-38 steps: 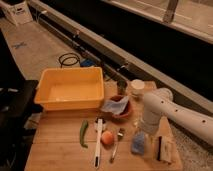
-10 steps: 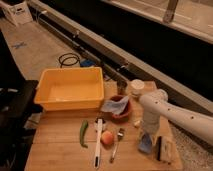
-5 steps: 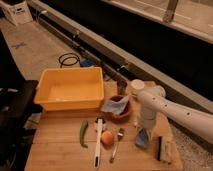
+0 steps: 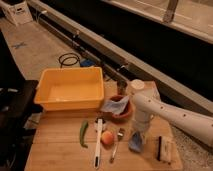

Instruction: Wipe table surface with sponge

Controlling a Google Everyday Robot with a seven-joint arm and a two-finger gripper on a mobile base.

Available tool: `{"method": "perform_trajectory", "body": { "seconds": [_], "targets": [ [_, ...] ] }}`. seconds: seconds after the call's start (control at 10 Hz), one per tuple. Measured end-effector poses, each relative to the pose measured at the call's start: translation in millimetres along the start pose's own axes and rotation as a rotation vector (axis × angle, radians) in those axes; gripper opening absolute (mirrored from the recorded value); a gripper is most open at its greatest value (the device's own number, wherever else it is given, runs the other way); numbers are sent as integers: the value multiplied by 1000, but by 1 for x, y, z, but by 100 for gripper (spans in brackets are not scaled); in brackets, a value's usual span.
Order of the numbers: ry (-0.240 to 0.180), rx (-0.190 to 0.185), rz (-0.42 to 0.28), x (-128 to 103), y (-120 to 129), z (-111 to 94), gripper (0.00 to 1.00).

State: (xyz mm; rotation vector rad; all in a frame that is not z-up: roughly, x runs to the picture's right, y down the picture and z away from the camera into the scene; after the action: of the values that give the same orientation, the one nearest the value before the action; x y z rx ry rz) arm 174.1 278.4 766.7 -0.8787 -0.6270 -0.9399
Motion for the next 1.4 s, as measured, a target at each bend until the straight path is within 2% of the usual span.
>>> {"method": "perform_trajectory", "body": {
  "seconds": [0.2,0.4,0.7,0.8,1.1,1.4],
  "targets": [
    [-30,-21,12,-18,8,6,0],
    [-43,-35,60,-18,25,8,0],
    [-16,-30,172,10,63,-3,0],
    [0,-28,199,22,68,-10,0],
    [36,-9,224,45,60,-25,0],
    [41,16,185,50,31,-26,0]
  ]
}}
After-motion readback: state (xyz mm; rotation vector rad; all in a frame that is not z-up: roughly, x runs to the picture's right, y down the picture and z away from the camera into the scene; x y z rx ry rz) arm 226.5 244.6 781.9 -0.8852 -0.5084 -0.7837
